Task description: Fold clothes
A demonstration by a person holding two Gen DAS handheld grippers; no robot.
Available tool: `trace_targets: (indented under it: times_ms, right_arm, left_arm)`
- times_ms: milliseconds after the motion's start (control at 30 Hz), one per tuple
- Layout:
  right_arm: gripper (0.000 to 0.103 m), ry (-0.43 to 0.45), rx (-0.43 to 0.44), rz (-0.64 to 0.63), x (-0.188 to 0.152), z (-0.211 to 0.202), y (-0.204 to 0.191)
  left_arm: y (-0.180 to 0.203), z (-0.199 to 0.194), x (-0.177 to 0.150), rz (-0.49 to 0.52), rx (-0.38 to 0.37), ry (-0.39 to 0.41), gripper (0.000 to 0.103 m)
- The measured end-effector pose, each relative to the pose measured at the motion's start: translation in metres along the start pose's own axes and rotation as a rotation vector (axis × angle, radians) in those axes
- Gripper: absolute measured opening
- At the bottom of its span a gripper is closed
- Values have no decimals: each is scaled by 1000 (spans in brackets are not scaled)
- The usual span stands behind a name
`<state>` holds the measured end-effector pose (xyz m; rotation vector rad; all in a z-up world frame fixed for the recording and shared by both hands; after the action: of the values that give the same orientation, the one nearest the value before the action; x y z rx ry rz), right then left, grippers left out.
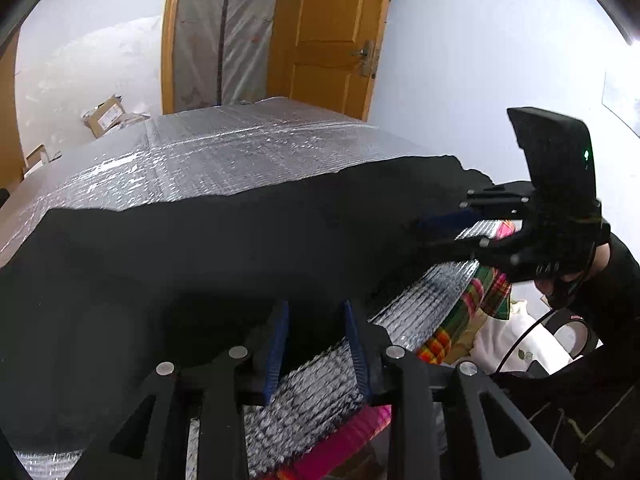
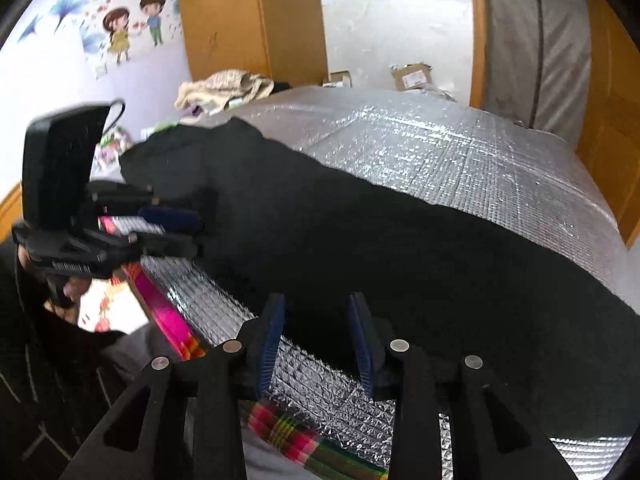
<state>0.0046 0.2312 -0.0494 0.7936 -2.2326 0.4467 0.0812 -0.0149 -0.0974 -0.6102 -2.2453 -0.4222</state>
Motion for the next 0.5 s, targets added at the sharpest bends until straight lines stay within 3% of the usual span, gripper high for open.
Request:
trace_targets:
  times_ms: [200,267,367,500]
  right_arm:
    - [31,-26,-15,-14,-3,5,0]
    - [11,-22,-29,4,-2,4,4]
    - [3,-1,-42,24,0,-2,7]
    - [2,38,-36,37,2,-17,4]
  left_arm:
    - [12,10,6,45,-34,-19,30]
    - [13,13,7,38,-45,-27,30]
    - [11,18,9,16,-65,-39,30]
    - [3,15,10,-31,-93,-32,13]
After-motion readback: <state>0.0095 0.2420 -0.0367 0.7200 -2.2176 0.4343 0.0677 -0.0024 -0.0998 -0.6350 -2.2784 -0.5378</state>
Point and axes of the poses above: each gripper's, at about its wrist camera, not at the fingertips, and z roughly the way its jaws point, y to its right, x to its top, the point moved 3 cm from there along z, roughly the way its jaws point, and after that the axes turned 1 degree about z, right-handed, at the moved point
